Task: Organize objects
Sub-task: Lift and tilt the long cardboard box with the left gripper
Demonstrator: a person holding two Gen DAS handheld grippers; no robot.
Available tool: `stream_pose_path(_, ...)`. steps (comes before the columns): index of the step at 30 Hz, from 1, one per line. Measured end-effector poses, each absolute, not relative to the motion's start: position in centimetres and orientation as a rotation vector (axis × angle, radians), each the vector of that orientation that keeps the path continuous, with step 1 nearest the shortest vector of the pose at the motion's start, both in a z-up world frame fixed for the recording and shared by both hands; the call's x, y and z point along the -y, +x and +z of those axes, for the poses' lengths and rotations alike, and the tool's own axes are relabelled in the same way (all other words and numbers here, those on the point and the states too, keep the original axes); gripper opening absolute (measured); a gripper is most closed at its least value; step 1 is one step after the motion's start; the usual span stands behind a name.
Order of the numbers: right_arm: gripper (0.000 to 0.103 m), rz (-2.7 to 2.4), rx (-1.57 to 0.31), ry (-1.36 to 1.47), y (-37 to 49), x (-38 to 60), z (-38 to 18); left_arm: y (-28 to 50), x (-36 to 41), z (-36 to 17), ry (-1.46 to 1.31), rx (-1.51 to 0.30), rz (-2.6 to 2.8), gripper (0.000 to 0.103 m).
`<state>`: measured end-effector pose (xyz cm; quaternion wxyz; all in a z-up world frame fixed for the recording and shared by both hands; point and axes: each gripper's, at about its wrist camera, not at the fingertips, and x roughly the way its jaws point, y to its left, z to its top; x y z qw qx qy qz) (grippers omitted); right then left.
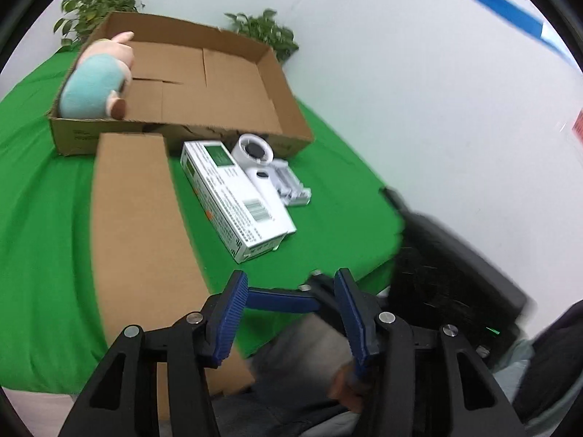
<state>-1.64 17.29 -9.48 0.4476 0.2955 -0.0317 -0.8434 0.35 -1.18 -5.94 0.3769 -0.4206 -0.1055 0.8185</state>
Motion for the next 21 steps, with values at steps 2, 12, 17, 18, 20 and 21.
stream_pose_path(2, 0.102, -2.128, 0.049, 0.739, -1.5, -17.9, -9.3, 0.3, 0.7, -6.0, -1.087, 0.269, 2.090, 0.047)
stream_pose_path(12, 0.102, -2.245, -0.063, 0.702, -1.5, -18.3, -7.8, -1.0, 8.7, -4.9, -1.018, 0.444, 2.406, 0.077)
stream_pose_path(17, 0.102, -2.263, -0.264, 0.677, -1.0, -14.9, -7.9, -1.7, 11.8, -8.7, -1.182, 0.633, 2.344, 0.077)
stream_pose_path(18, 0.102, -2.258, -0.297, 0.682, -1.0, -14.3, -8.0, -1.8, 11.9, -9.4, -1.208, 0.661, 2.321, 0.076)
stream_pose_path(20, 0.102, -2.254, -0.370, 0.685, -0.2, -13.3, -8.3, -1.7, 12.2, -11.3, -1.241, 0.743, 2.225, 0.075)
stream_pose_path(21, 0.102, -2.249, -0.401, 0.689, 0.0, -12.8, -8.5, -1.7, 12.3, -11.6, -1.241, 0.762, 2.201, 0.075)
